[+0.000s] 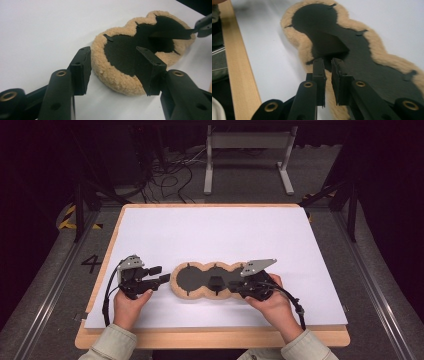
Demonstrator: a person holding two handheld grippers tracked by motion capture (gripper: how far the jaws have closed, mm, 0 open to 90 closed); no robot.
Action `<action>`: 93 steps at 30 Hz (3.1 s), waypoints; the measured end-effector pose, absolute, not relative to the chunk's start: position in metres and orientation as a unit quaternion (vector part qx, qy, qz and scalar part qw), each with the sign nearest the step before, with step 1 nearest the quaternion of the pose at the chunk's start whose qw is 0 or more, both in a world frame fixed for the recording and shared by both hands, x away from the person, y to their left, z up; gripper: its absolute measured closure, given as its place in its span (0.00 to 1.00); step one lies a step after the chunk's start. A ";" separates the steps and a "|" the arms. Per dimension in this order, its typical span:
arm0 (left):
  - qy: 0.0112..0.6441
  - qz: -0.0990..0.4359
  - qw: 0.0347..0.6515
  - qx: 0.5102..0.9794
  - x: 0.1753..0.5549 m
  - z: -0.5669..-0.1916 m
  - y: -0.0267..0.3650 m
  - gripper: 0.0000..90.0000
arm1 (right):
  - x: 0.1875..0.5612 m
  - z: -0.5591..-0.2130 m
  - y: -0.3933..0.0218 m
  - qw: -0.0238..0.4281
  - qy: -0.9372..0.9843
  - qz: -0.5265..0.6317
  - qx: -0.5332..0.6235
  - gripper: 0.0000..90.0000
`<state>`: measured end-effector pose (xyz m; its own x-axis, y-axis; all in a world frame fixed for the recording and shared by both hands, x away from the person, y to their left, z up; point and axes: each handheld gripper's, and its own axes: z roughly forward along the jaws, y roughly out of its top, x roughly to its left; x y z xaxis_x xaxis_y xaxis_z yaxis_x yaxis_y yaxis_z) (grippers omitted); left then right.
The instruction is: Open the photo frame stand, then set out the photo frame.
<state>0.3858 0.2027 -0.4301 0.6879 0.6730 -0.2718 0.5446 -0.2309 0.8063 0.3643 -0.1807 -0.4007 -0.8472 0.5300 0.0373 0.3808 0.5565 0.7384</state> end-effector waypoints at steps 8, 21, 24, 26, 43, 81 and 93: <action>0.402 0.134 0.547 0.722 0.375 -0.429 0.215 0.28 | 0.362 -0.387 -0.215 0.149 0.847 0.405 0.311 0.70; 0.432 0.116 0.469 0.762 0.378 -0.433 0.207 0.43 | 0.364 -0.382 -0.241 0.170 0.822 0.410 0.357 0.50; 0.425 0.120 0.460 0.770 0.379 -0.433 0.204 0.41 | 0.365 -0.383 -0.242 0.171 0.822 0.406 0.361 0.48; 0.427 0.116 0.453 0.774 0.378 -0.433 0.201 0.37 | 0.367 -0.385 -0.243 0.166 0.819 0.404 0.373 0.40; 0.429 0.038 0.409 0.804 0.387 -0.447 0.182 0.26 | 0.381 -0.410 -0.244 0.088 0.831 0.336 0.435 0.24; 0.449 -0.023 0.398 0.800 0.396 -0.458 0.154 0.16 | 0.385 -0.444 -0.235 0.037 0.775 0.358 0.519 0.12; 0.467 -0.034 0.402 0.787 0.396 -0.456 0.157 0.24 | 0.382 -0.444 -0.242 0.046 0.742 0.370 0.558 0.32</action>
<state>0.3961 0.1566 -0.4562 0.5617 0.7080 -0.4281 0.7622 -0.2416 0.6006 0.3822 -0.2420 -0.4437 -0.3733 0.8613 0.3448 0.7935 0.1039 0.5997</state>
